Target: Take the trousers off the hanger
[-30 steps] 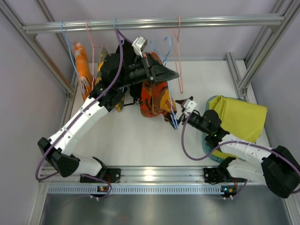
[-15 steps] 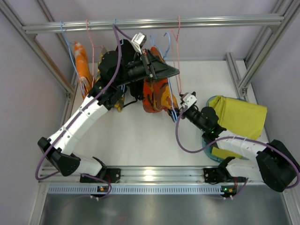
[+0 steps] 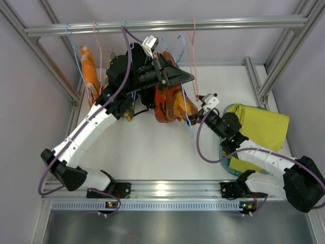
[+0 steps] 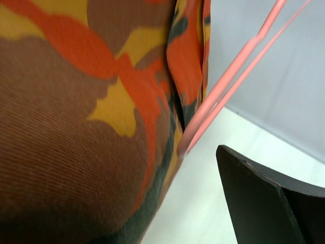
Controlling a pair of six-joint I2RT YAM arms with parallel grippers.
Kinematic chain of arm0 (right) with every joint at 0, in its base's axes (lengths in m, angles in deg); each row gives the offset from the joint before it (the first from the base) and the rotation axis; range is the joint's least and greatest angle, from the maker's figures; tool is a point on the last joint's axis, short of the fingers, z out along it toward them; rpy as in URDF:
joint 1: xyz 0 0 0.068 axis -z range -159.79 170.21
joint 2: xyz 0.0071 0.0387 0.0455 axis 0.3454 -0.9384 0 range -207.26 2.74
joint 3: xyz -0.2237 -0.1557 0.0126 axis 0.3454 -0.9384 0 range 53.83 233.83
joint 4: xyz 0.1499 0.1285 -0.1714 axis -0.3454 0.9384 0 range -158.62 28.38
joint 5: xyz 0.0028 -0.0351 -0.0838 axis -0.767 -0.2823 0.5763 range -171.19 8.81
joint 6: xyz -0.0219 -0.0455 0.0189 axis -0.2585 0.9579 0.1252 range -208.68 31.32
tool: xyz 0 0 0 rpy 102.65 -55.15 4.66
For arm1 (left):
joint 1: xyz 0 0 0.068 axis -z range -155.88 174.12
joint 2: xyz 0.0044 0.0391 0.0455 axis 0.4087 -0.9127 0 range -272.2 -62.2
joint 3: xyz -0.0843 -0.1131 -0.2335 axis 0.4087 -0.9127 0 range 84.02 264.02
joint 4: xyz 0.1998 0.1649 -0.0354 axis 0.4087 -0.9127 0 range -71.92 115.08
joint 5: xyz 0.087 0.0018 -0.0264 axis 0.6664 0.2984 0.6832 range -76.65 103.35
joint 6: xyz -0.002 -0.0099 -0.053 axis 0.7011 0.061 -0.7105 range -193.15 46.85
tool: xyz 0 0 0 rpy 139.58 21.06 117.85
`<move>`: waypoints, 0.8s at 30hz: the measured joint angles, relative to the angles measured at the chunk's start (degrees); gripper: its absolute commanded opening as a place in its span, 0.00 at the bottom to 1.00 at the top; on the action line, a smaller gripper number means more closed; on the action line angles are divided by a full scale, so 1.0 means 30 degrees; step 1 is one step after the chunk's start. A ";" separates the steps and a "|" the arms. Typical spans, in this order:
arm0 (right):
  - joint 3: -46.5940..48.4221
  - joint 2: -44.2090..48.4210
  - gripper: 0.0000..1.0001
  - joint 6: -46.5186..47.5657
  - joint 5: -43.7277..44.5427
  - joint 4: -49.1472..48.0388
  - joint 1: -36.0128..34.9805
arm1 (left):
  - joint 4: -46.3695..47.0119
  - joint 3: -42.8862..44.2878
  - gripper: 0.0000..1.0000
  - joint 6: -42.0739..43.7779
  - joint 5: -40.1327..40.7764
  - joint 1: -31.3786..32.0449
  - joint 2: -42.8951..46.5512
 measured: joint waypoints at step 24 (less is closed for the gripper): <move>0.4299 0.2965 0.00 -0.2310 -0.0743 0.5654 0.0291 | 0.0211 -0.1173 0.00 0.1027 0.0874 -0.0022 0.0007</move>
